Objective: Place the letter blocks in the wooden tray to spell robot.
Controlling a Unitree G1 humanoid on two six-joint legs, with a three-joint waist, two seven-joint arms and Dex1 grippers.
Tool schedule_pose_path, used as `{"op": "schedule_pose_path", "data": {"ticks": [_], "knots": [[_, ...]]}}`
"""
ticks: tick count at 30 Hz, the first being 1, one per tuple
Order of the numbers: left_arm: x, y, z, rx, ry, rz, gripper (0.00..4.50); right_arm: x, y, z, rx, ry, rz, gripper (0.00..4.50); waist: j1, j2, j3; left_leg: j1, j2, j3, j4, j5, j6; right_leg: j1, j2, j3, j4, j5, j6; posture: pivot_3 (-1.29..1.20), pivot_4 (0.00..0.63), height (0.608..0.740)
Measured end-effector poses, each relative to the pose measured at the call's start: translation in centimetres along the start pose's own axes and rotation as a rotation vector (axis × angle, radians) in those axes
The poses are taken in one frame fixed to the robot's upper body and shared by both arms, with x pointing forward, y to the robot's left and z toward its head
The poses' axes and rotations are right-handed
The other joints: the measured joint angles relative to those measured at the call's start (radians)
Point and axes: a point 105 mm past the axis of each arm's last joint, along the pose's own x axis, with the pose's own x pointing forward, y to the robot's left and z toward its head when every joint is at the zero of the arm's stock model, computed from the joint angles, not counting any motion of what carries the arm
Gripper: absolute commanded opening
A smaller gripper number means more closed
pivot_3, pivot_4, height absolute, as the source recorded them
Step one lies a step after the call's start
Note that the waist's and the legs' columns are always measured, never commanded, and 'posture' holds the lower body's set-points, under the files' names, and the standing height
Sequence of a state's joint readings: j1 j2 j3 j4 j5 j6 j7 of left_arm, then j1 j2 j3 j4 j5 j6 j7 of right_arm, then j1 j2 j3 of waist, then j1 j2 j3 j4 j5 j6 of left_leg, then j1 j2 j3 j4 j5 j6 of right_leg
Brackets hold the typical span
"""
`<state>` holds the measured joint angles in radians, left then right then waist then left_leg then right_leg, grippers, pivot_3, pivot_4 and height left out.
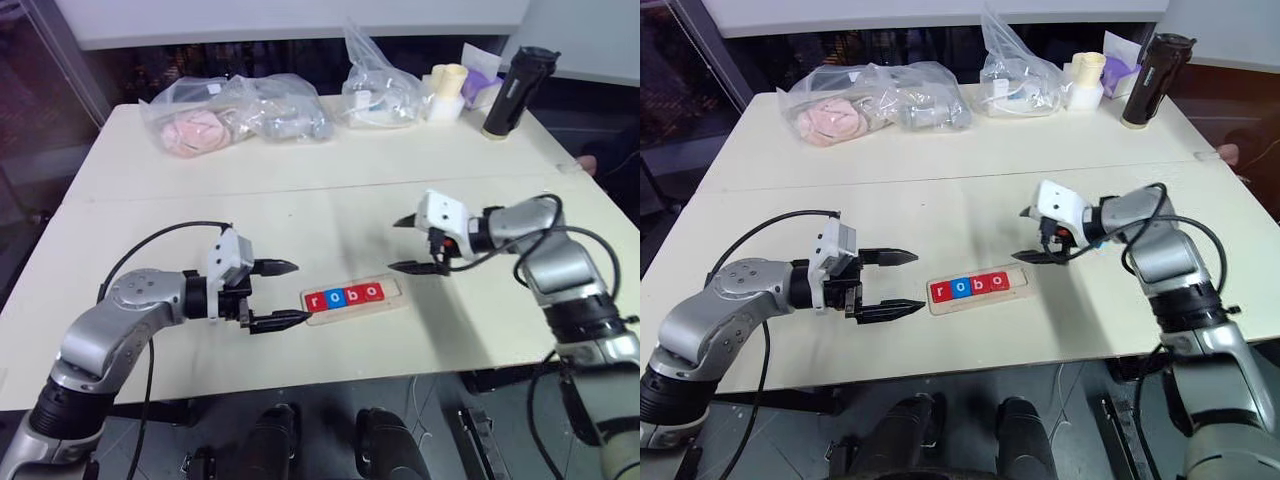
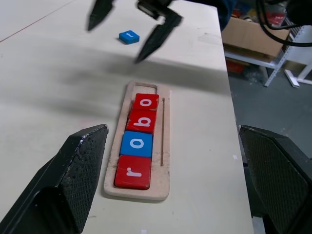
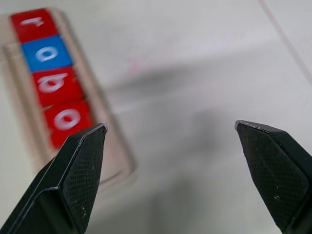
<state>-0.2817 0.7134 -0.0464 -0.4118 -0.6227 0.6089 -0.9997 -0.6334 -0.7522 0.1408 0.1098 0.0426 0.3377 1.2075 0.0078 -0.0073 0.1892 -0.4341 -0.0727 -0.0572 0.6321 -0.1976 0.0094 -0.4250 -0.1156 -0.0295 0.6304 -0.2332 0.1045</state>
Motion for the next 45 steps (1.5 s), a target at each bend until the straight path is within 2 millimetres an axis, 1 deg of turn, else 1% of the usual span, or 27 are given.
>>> {"op": "schedule_pose_path", "data": {"ticks": [1,3,6,7,9,11,12,13,15,19,23,27,29,32,39,40,42,45], "knots": [[0.0,0.0,0.0,0.001,-0.002,-0.002,4.5,0.1,-0.4,-0.3,0.013,0.01,-0.045,4.34,-0.003,0.0,0.0,0.0,0.0,0.0,0.0,0.0,0.0,0.0,0.0,0.0,0.0,0.0,0.0,0.0,0.15,0.725],[0.2,0.0,0.2,0.004,-0.008,-0.01,4.5,-0.2,-2.1,-0.9,0.068,0.039,-0.204,4.34,-0.003,0.0,0.0,0.0,0.0,0.0,0.001,0.0,-0.001,0.0,0.0,0.0,0.0,0.001,-0.002,0.0,0.15,0.725],[0.4,-0.1,0.0,-0.002,-0.007,-0.017,4.5,-1.7,-4.5,-2.2,0.154,0.099,-0.425,4.34,0.003,0.0,0.0,0.0,0.0,0.0,0.001,0.001,-0.001,0.0,0.0,0.0,0.0,0.001,-0.002,0.0,0.15,0.725],[0.4,-0.1,0.0,-0.004,-0.006,-0.018,4.5,-2.1,-4.9,-2.7,0.181,0.119,-0.481,4.34,0.004,0.0,0.0,0.0,0.0,0.0,0.0,0.001,-0.001,0.0,0.0,0.0,0.0,0.001,-0.002,0.0,0.15,0.725],[0.4,0.0,-0.1,-0.009,-0.01,-0.02,4.5,-2.8,-5.9,-3.5,0.3,0.149,-0.641,4.34,0.004,0.0,0.0,0.0,0.0,0.0,0.0,0.001,-0.001,-0.001,0.0,0.0,0.0,0.001,-0.002,0.0,0.15,0.725],[0.6,0.0,0.1,-0.003,-0.016,-0.027,4.5,-4.0,-6.1,-4.8,0.435,0.199,-0.804,4.34,0.006,0.0,0.0,-0.002,0.0,-0.001,0.0,0.001,-0.001,-0.002,0.0,0.0,0.0,0.001,-0.002,0.0,0.15,0.725],[0.6,-0.1,0.2,-0.001,-0.017,-0.031,4.5,-4.7,-5.7,-5.5,0.516,0.227,-0.894,4.34,0.007,0.0,0.0,-0.002,0.0,-0.001,0.0,0.001,-0.001,-0.002,0.001,0.0,0.0,0.001,-0.002,0.0,0.15,0.725],[0.6,-0.1,0.2,-0.001,-0.017,-0.033,4.5,-4.9,-5.3,-6.1,0.559,0.252,-0.925,4.34,0.006,0.0,0.0,-0.002,0.0,-0.001,0.0,0.001,-0.001,-0.002,0.002,0.0,0.0,0.001,-0.002,0.0,0.15,0.725],[0.6,-0.1,0.1,-0.002,-0.018,-0.036,4.5,-5.0,-4.2,-6.9,0.65,0.282,-0.982,4.34,0.005,0.0,0.0,-0.002,0.0,0.0,-0.001,0.001,-0.001,-0.002,0.002,0.0,0.0,0.001,-0.002,0.0,0.15,0.725],[0.9,0.1,0.2,-0.005,-0.023,-0.042,4.5,-3.3,-1.6,-7.6,0.805,0.32,-1.014,4.34,-0.001,0.001,-0.001,-0.002,0.0,0.0,0.0,0.001,-0.001,-0.002,0.003,0.0,0.001,0.001,-0.002,0.0,0.15,0.725],[1.1,0.0,-0.1,-0.012,-0.016,-0.056,4.5,-3.0,-0.6,-8.4,0.941,0.334,-1.057,4.34,-0.001,0.001,-0.001,-0.002,0.0,0.0,0.0,0.001,-0.001,-0.002,0.004,0.0,0.001,0.001,-0.002,0.0,0.15,0.725],[1.2,0.0,0.0,-0.007,-0.014,-0.059,4.5,-3.3,-1.1,-8.8,1.026,0.315,-1.103,4.34,0.0,0.001,-0.001,-0.002,0.0,0.0,0.0,0.001,-0.001,-0.002,0.004,0.0,0.001,0.001,-0.002,0.0,0.15,0.725],[1.2,0.0,0.0,-0.007,-0.014,-0.059,4.5,-3.5,-1.4,-9.2,1.065,0.316,-1.127,4.34,-0.001,0.001,-0.001,-0.002,0.0,0.0,0.0,0.001,-0.001,-0.002,0.004,0.0,0.001,0.001,-0.002,0.0,0.15,0.725],[1.2,0.0,0.0,-0.007,-0.015,-0.057,4.5,-3.5,-1.8,-9.5,1.11,0.298,-1.134,4.34,-0.004,0.001,-0.001,-0.002,0.0,0.0,0.0,0.002,-0.001,-0.002,0.004,0.0,0.001,0.002,0.001,0.0,0.15,0.725],[1.2,0.1,-0.1,-0.008,-0.015,-0.047,4.5,-3.0,-2.5,-9.7,1.145,0.267,-1.129,4.34,-0.016,0.001,-0.001,-0.001,0.0,0.0,0.0,0.002,0.0,-0.001,0.004,0.0,0.001,0.002,0.001,0.0,0.15,0.725],[1.2,0.1,-0.1,-0.008,-0.015,-0.044,4.5,-2.8,-2.6,-9.7,1.144,0.261,-1.125,4.11,-0.019,0.001,-0.001,-0.001,0.0,0.0,0.0,0.002,0.0,0.0,0.004,0.0,0.001,0.002,0.001,0.0,0.15,0.725],[1.2,0.1,-0.1,-0.009,-0.016,-0.041,4.5,-2.5,-2.7,-9.5,1.141,0.251,-1.117,3.5,-0.021,0.001,-0.001,0.0,0.0,0.0,0.0,0.002,0.0,0.0,0.004,0.0,0.001,0.002,0.001,0.0,0.15,0.725],[1.2,0.1,-0.1,-0.01,-0.016,-0.04,4.5,-1.8,-2.8,-9.0,1.13,0.243,-1.094,1.98,-0.022,0.001,-0.001,0.0,0.001,0.0,0.0,0.002,0.0,0.0,0.005,0.0,0.001,0.002,0.001,0.0,0.15,0.725]]}}
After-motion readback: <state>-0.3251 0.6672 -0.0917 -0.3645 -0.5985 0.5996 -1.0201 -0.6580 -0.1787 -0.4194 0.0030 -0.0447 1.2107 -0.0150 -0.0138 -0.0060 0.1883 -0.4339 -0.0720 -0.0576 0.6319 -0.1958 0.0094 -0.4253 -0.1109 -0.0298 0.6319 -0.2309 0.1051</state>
